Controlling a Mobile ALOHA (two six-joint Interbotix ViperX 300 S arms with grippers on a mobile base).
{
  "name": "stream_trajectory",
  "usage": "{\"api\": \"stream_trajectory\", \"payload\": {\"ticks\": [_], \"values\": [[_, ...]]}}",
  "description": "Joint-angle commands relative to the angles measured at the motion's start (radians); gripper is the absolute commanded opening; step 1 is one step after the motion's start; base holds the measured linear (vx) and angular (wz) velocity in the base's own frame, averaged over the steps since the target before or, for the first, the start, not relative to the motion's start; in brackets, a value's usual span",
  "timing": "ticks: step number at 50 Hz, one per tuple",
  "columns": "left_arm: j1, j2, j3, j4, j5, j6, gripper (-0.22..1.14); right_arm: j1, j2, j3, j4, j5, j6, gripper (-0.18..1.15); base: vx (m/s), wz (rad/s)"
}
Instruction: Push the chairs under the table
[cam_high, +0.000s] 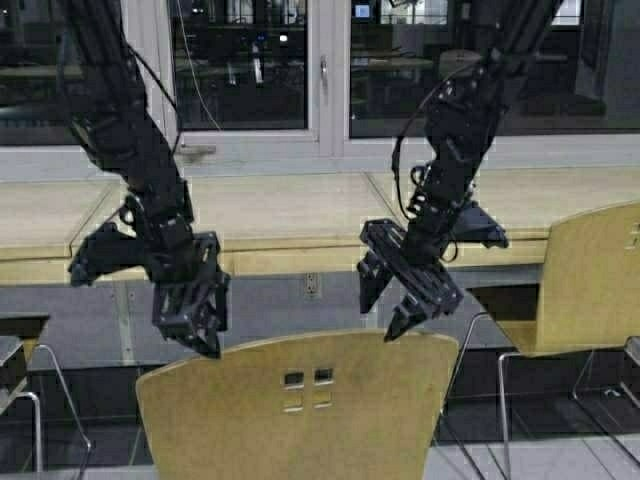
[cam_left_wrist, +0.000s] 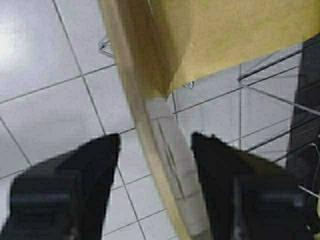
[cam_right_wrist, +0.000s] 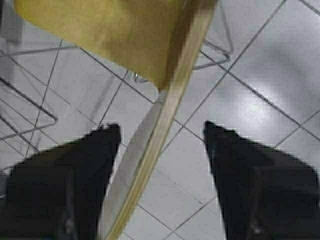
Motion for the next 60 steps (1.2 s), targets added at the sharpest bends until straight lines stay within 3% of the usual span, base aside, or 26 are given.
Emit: {"api": "stream_trajectory", "payload": {"ticks": [1,32,37,45,49,53,60], "values": [[-0.002,0.023,-0.048,0.000,0.005,0.002,0.84,-0.002,0.025,-0.049,0.002,0.009,-0.002,0.88,0.00,0.00],[-0.002,0.227,-0.232,0.000,0.005,0.002,0.81,-0.006,0.222,-0.209,0.002,0.041,-0.025,0.84,0.00,0.00],[-0.002,0.235,-0.238,0.000,0.003,0.002,0.69,-0.006,0.221,-0.210,0.002,0.041,-0.032,0.69,0.02,0.00],[-0.002,0.239,-0.238,0.000,0.003,0.002,0.30,-0.006,0.219,-0.206,0.002,0.044,-0.038,0.20,0.02,0.02],[0.002,0.239,-0.235,-0.008,0.003,-0.003,0.13,-0.008,0.229,-0.207,0.002,0.043,-0.037,0.03,0.03,0.05],[0.009,0.236,-0.229,-0.018,0.003,0.000,0.03,-0.011,0.236,-0.216,0.002,0.044,-0.038,0.02,0.03,0.06],[0.012,0.236,-0.235,-0.028,-0.005,0.003,0.04,-0.011,0.244,-0.218,0.002,0.044,-0.041,0.04,0.06,0.08]]}}
